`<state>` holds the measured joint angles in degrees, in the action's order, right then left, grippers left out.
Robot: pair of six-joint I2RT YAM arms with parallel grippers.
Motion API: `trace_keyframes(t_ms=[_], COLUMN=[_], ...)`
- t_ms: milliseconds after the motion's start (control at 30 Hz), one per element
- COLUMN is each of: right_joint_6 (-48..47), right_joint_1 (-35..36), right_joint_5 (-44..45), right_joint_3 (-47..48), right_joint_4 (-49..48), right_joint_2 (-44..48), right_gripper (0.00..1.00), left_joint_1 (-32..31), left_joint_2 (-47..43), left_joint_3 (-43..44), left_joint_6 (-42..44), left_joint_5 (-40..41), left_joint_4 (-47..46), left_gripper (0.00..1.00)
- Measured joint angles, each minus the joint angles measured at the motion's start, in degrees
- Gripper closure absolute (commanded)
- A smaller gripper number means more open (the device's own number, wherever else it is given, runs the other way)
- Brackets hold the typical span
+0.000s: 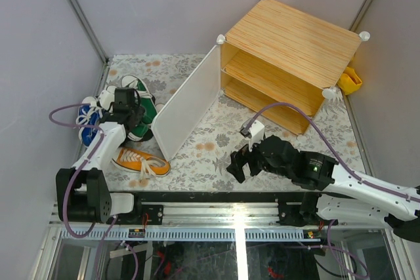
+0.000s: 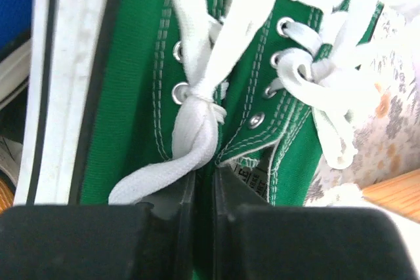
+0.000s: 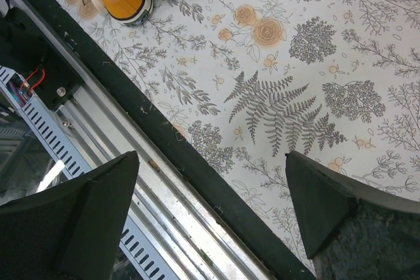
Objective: Place and organize the shoes in the shoe cabinet
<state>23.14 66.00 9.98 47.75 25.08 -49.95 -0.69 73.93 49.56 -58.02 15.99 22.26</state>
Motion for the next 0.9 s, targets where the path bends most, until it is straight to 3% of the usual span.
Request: trace_keyframes(t_ms=[233, 433, 567, 700, 900], right_joint_6=[0.5, 0.4, 0.2, 0.2, 0.2], right_joint_1=[0.0, 0.0, 0.0, 0.0, 0.0], right_joint_5=[1.8, 5.9, 9.1, 12.3, 16.2], right_joint_3=[0.2, 5.0, 9.2, 12.9, 15.9], right_joint_4=[1.9, 8.1, 10.5, 12.9, 15.7], right_joint_2=[1.2, 3.0, 7.0, 10.4, 14.3], right_gripper=[0.0, 0.01, 0.0, 0.01, 0.01], left_joint_1=[0.1, 0.1, 0.2, 0.4, 0.4], left_joint_2=[-1.2, -11.1, -15.5, -16.8, -14.7], left_joint_3=[1.2, 3.9, 13.5, 24.0, 37.2], left_joint_6=[3.4, 8.9, 12.6, 15.8, 19.2], left_joint_5=[-0.2, 1.6, 4.0, 4.3, -2.1], left_joint_4=[1.8, 11.6, 18.8, 19.8, 21.7], left_gripper=[1.0, 1.0, 1.0, 1.0, 1.0])
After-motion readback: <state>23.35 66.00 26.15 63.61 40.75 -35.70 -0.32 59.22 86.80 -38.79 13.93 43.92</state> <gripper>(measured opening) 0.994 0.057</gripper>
